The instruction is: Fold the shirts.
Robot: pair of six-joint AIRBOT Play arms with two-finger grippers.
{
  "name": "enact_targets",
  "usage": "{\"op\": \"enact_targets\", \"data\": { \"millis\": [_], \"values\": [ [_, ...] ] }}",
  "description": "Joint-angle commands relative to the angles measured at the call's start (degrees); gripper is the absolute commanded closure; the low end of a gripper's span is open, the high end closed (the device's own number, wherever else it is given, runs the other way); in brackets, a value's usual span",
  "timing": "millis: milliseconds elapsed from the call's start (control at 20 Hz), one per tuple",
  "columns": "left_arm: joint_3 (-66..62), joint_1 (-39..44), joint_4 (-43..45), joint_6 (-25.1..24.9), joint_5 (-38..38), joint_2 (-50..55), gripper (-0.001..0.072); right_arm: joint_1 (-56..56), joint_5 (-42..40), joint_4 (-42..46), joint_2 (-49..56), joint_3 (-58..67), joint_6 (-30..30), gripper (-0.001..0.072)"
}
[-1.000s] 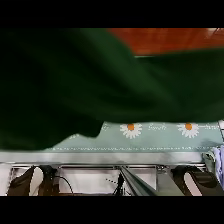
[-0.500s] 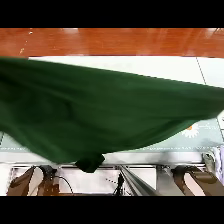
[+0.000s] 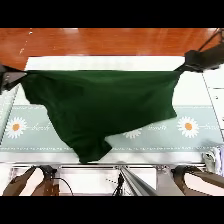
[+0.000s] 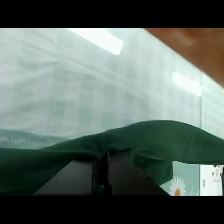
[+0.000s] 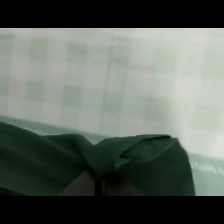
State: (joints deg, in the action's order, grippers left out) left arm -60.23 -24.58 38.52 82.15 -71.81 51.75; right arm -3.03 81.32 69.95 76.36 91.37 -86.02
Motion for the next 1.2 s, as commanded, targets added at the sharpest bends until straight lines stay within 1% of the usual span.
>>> {"op": "enact_targets", "data": {
  "millis": [0, 100, 200, 250, 400, 450, 500, 550, 600, 650, 700, 750, 850, 900, 1000, 1100, 1150],
  "values": [
    [2.12, 4.55, -4.00, -4.85, 8.35, 10.36, 0.0677, 0.04, -11.58, -2.12, 9.38, 0.04, 0.72, 0.0690],
    [2.12, 7.91, -4.31, -6.88, 11.43, 15.93, 0.0677, 0.04, -15.39, -2.56, 12.81, 0.04, 0.55, 0.0689],
    [2.12, 11.28, -4.28, -10.23, 12.13, 21.09, 0.0677, 0.66, -15.56, -1.75, 16.04, 0.04, 0.33, 0.0689],
    [2.14, 12.76, -4.24, -11.06, 12.02, 23.71, 0.0677, 1.53, -14.80, 0.22, 17.64, 0.04, 0.31, 0.0689],
    [2.14, 16.15, -4.26, -10.95, 11.54, 29.90, 0.0677, 4.61, -14.25, 6.45, 21.51, 0.04, 0.28, 0.0688],
    [2.14, 16.74, -4.31, -10.95, 10.75, 31.32, 0.0676, 5.20, -14.60, 6.80, 22.29, 0.04, 0.20, 0.0658],
    [2.14, 16.72, -4.26, -10.97, 9.73, 32.13, 0.0647, 5.53, -15.13, 6.73, 22.64, 0.04, 0.13, 0.0565],
    [2.12, 16.15, -4.24, -10.95, 8.76, 32.41, 0.0509, 5.73, -15.10, 6.64, 22.56, 0.07, 0.13, 0.0450],
    [1.86, 15.04, -4.24, -10.95, 7.10, 32.28, 0.0375, 5.53, -13.92, 6.82, 21.97, 0.07, 0.37, 0.0353],
    [1.01, 13.18, -4.15, -10.93, 3.58, 32.22, 0.0307, 5.11, -11.56, 7.37, 21.09, 0.07, 2.08, 0.0313],
    [-0.35, 10.64, -3.76, -10.91, -1.36, 32.22, 0.0308, 4.50, -7.61, 8.63, 19.87, 0.07, 5.27, 0.0292],
    [-1.75, 7.85, -2.89, -9.86, -5.88, 32.15, 0.0307, 3.76, -3.54, 10.69, 18.53, 0.04, 7.23, 0.0261],
    [-3.48, 1.53, 0.79, -5.55, -12.81, 30.53, 0.0308, 0.85, 0.17, 12.61, 14.99, 0.04, 6.99, 0.0261],
    [-3.50, -1.75, 2.82, -4.90, -14.45, 28.52, 0.0308, -0.70, 1.33, 14.88, 12.81, 0.04, 6.99, 0.0261],
    [-3.48, -6.91, 7.39, -4.92, -14.88, 23.61, 0.0309, -4.11, 1.84, 18.93, 8.48, 0.04, 6.40, 0.0261],
    [-1.86, -10.78, 13.70, -4.94, -16.28, 18.14, 0.0309, -8.09, 3.04, 19.08, 5.29, -0.04, 6.32, 0.0261],
    [0.31, -11.93, 15.80, -4.61, -17.77, 15.78, 0.0309, -9.94, 5.16, 18.84, 4.35, -0.20, 6.36, 0.0261]
  ]
}}
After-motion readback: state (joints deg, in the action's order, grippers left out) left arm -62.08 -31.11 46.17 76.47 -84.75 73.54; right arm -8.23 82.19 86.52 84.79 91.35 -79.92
